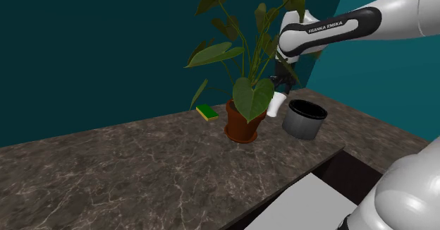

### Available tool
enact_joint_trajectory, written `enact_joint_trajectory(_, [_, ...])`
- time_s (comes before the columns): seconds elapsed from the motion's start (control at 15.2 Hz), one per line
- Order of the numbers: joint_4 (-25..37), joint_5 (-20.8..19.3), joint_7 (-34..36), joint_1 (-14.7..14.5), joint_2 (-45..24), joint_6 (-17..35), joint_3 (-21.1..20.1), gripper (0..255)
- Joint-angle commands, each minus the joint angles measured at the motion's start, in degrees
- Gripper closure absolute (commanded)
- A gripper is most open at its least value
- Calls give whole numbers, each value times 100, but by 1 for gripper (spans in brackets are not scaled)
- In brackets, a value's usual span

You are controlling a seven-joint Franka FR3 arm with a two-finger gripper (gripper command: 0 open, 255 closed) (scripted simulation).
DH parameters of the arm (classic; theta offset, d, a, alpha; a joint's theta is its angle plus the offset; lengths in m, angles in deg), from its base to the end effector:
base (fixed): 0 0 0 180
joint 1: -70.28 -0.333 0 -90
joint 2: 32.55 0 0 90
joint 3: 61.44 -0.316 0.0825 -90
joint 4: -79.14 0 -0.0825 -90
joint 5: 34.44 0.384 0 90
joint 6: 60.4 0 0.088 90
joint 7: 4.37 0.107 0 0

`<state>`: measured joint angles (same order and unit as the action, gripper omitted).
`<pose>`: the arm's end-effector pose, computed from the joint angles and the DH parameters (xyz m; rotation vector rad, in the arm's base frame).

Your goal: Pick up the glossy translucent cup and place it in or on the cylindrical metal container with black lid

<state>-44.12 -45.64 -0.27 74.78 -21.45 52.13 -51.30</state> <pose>0.4763 -0.1411 0.4833 2.9717 -0.3722 -0.0128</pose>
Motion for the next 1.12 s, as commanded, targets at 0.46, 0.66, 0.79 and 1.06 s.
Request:
enact_joint_trajectory(0.46, [1303,-111,-204,285,-1813,618,310,0])
enact_joint_trajectory(0.66, [1887,-87,-278,398,-2439,698,383,0])
enact_joint_trajectory(0.79, [2319,-59,-330,484,-2865,718,424,0])
enact_joint_trajectory(1.06, [2717,-19,-384,602,-3353,838,460,0])
